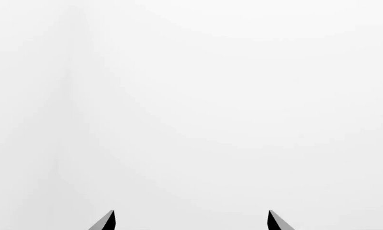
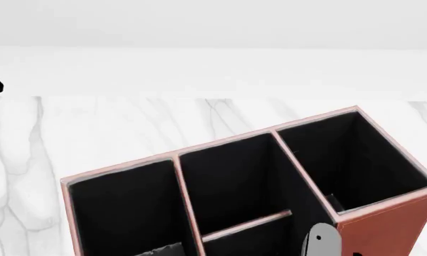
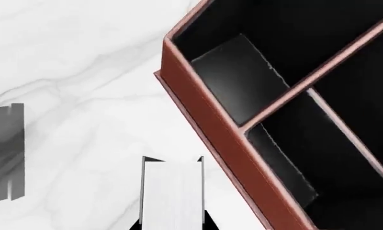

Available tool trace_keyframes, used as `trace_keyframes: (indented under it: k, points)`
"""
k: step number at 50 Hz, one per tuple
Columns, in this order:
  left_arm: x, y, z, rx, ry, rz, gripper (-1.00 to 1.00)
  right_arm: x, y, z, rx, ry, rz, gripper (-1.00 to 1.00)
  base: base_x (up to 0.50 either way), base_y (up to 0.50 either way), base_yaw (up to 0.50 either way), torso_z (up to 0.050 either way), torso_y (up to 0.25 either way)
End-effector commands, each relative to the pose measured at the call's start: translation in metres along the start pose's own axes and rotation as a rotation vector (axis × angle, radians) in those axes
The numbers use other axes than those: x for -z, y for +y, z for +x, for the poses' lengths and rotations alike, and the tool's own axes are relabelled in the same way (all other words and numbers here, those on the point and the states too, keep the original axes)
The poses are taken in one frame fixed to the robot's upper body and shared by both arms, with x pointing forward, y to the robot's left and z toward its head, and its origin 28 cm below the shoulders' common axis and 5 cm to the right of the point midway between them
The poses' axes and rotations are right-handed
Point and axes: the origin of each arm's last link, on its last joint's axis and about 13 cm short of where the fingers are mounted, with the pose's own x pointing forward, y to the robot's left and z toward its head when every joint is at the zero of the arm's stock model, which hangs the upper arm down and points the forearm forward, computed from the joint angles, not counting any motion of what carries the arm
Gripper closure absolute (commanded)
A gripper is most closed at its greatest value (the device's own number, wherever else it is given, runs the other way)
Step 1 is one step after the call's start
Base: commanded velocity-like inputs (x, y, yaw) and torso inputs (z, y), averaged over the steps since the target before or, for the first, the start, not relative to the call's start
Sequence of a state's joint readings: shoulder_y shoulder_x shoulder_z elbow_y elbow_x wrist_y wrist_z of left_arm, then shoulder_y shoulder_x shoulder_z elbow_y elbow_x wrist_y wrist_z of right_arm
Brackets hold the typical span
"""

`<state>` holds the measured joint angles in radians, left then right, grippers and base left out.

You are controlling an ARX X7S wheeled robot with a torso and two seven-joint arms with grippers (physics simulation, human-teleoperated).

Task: Pick up the book and place it in the front compartment of the caddy.

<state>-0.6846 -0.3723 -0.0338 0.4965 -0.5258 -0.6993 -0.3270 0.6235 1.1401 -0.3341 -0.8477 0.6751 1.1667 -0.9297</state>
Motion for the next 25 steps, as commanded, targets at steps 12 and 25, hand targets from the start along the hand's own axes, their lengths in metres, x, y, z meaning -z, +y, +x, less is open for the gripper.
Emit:
trace_keyframes:
  k: [12,25]
  points:
    - [0.002,-0.002,-0.001,0.005,0.004,-0.005,-1.00,-0.063,-0.004,-0.074,0.173,-0.138,-0.127,1.00,0.00,0.00,0.00,0.000,0.000]
    - [0.001,-0.001,0.000,0.002,0.002,-0.004,-1.00,-0.101,0.004,-0.126,0.235,-0.136,-0.193,1.00,0.00,0.00,0.00,0.000,0.001]
